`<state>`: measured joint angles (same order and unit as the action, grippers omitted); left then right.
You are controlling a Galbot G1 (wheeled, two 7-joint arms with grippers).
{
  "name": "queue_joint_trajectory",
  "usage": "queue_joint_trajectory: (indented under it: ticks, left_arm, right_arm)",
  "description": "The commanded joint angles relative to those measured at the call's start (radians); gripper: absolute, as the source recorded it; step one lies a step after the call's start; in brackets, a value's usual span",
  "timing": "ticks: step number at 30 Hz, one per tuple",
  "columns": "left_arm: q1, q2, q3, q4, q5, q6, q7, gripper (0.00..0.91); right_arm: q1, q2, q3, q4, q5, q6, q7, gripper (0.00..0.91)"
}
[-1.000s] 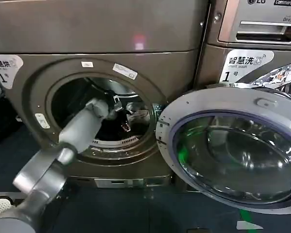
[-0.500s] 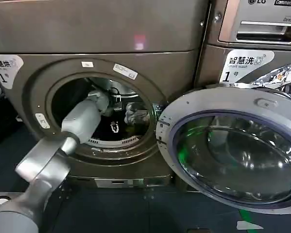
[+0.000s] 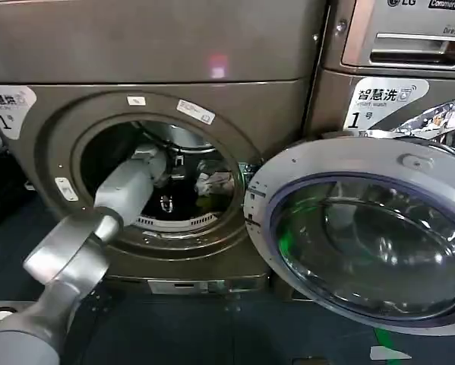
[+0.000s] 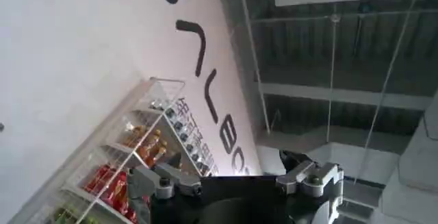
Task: Grasp the clothes from the dryer.
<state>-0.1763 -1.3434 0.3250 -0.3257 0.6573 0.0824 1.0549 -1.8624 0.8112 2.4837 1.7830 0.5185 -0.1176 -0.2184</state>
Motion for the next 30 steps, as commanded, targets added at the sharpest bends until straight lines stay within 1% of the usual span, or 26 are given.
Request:
queue_joint_trajectory:
  ticks: [1,16,30]
  left_arm:
    - [0.001,-0.002,0.006,0.020,0.018,0.013,0.000,0.907]
    - [0.032,-0.002,-0.018,0.041,-0.008,0.004,-0.028,0.907]
    - [0.059,-0.019,-0.022,0.064,-0.005,0.004,-0.031,0.907]
  right_arm:
    - [0.002,0.003,-0.005,0.006,-0.001,0.000,0.000,0.907]
    - [0.001,0.012,-0.008,0.008,-0.002,0.005,-0.004,0.907]
    - [0.022,0.013,-0.029,0.003,-0.021,0.011,-0.008,0.907]
